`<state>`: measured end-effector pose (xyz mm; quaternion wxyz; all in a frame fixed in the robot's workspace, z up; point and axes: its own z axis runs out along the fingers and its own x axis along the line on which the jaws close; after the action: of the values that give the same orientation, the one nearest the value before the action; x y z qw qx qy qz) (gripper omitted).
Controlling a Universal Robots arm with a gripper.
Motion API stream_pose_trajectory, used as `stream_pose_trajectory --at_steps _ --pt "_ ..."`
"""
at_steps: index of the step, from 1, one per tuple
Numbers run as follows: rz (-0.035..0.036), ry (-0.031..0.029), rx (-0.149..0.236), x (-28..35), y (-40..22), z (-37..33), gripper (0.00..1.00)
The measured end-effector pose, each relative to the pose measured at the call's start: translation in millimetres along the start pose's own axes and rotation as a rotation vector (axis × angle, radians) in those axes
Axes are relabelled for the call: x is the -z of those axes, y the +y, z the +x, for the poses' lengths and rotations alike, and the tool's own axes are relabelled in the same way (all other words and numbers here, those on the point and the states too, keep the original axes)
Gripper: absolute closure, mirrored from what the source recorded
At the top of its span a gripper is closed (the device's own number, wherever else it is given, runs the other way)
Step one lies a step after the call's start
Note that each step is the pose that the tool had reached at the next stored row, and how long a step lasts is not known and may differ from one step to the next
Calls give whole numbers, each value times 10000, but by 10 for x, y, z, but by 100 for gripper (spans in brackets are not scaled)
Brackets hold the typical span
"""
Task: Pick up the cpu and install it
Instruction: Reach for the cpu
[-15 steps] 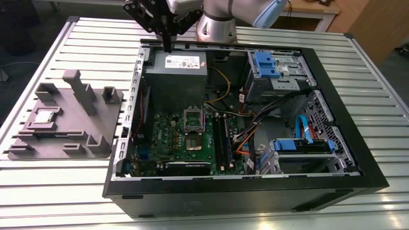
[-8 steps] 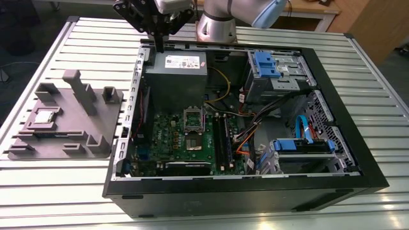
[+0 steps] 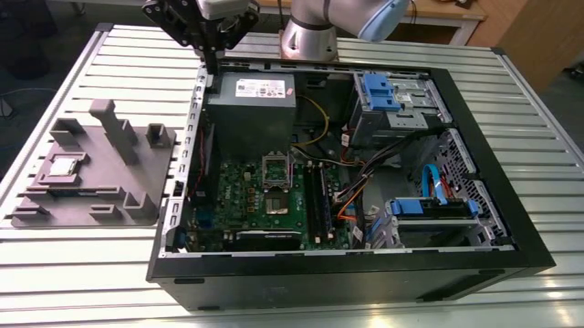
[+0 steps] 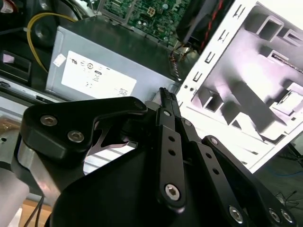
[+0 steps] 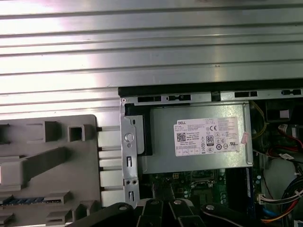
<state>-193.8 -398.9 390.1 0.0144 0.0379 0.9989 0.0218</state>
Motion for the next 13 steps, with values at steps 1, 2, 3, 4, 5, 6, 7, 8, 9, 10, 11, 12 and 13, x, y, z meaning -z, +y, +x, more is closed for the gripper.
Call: stream_pose_trajectory --at_steps 1,2,3,4,5,6,7,8,9,10,11,12,13 --pt "-1 -2 1 -1 -2 23 90" --pt "-1 -3 1 -2 -4 46 90" --pt "-1 -4 0 -2 -5 64 90" --pt "0 -3 0 -2 -6 81 90" --pt "0 -4 0 -2 -7 99 90" --pt "0 -5 0 -3 -8 117 90" --pt "0 -5 0 -3 -10 133 90" --pt "0 -5 0 -4 -11 147 90" --pt "-1 -6 0 -5 -11 157 90" --pt "-2 -7 0 -5 -11 159 90" --pt "-2 -7 1 -5 -11 159 90" --pt "-1 -6 1 -5 -11 159 90" --pt "0 -5 1 -4 -12 159 90"
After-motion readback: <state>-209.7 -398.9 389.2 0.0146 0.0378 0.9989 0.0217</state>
